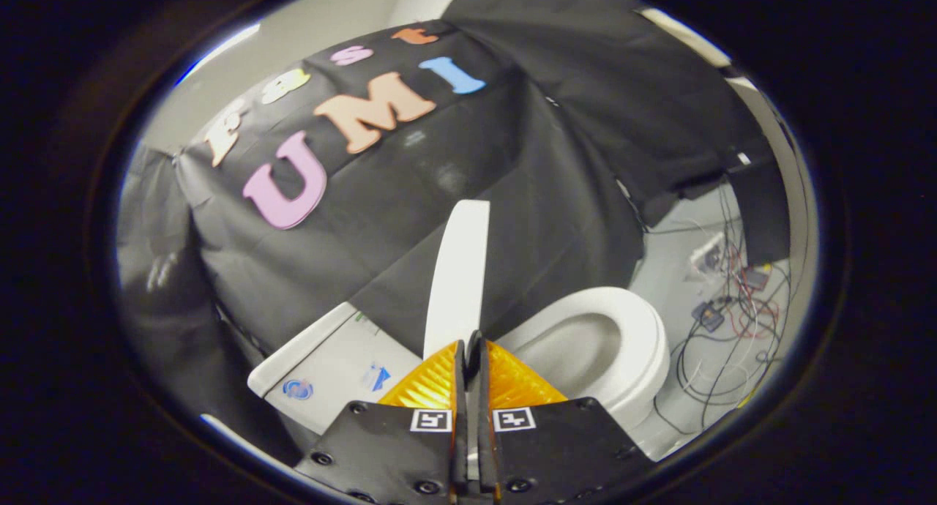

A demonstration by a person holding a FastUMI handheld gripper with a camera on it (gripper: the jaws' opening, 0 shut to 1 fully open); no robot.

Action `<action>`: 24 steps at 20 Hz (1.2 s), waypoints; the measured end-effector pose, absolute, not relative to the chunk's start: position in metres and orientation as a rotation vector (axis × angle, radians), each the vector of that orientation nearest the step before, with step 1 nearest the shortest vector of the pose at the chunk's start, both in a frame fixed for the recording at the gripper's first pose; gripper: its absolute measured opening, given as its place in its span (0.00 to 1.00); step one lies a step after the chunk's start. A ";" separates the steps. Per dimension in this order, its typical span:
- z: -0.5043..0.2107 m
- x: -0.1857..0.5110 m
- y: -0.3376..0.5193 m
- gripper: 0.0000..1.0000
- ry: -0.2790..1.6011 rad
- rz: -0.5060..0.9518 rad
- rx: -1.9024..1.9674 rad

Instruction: Open the toilet lid.

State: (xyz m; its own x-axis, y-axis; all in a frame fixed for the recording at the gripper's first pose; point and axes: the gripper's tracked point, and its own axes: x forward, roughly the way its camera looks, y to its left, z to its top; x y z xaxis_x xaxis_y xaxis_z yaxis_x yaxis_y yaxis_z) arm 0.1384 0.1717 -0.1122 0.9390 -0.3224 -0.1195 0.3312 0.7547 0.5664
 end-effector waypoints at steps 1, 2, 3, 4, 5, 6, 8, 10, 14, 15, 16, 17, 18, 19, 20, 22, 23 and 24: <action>-0.105 0.142 0.178 0.07 0.023 -0.343 0.577; -0.098 0.145 0.186 0.07 0.036 -0.326 0.541; -0.093 0.149 0.193 0.08 0.042 -0.308 0.504; -0.087 0.152 0.200 0.08 0.045 -0.288 0.476; -0.080 0.155 0.208 0.08 0.041 -0.265 0.453; -0.074 0.160 0.217 0.08 0.039 -0.241 0.431; -0.064 0.170 0.236 0.08 0.032 -0.201 0.384; -0.054 0.180 0.253 0.08 0.026 -0.154 0.350; -0.045 0.197 0.287 0.08 0.031 -0.064 0.272; -0.043 0.200 0.294 0.08 0.032 -0.043 0.257; -0.041 0.206 0.305 0.08 0.036 -0.015 0.237; -0.039 0.210 0.314 0.08 0.043 0.009 0.217; -0.039 0.214 0.322 0.08 0.048 0.032 0.200; -0.038 0.218 0.330 0.08 0.053 0.051 0.193; -0.039 0.219 0.338 0.08 0.057 0.068 0.184; -0.040 0.226 0.353 0.08 0.064 0.093 0.169; -0.041 0.229 0.359 0.08 0.066 0.105 0.164; -0.041 0.232 0.365 0.08 0.073 0.119 0.163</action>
